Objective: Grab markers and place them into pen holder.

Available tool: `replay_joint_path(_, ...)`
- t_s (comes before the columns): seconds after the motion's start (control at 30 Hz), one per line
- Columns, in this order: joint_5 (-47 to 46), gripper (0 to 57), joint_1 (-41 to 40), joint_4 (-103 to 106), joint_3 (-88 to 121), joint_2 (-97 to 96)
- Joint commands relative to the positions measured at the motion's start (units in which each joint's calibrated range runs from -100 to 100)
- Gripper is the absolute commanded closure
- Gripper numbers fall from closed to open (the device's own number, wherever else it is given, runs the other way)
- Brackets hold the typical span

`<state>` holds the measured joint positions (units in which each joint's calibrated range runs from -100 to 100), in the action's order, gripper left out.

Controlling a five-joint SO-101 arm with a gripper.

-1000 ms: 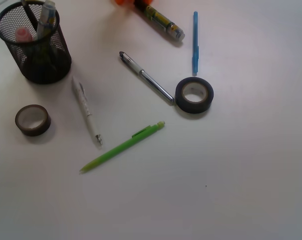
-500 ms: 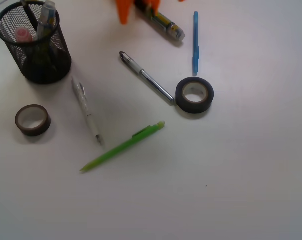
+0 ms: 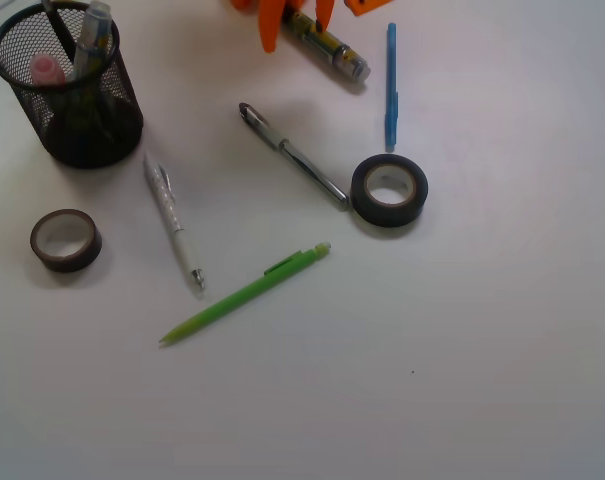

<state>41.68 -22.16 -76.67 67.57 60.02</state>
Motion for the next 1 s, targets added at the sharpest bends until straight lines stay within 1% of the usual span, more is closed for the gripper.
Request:
replay_joint_path(0.0, 3.52, 28.1, -5.09, -2.24, 0.28, -0.22)
replay_joint_path(0.23, 10.4, 28.3, -15.71, -2.94, -4.61, -6.94)
replay_joint_path(0.33, 12.45, 28.3, -18.4, -2.33, -7.96, -11.02)
replay_joint_path(0.47, 12.41, 28.3, -18.55, 2.66, -8.78, -17.48)
replay_joint_path(0.63, 12.41, 28.3, -18.33, 14.12, -5.97, -24.87)
replay_joint_path(0.83, 12.41, 28.3, -16.01, 32.32, 5.26, -25.98)
replay_joint_path(0.97, 12.41, 28.4, -15.33, 35.2, 8.25, -25.98)
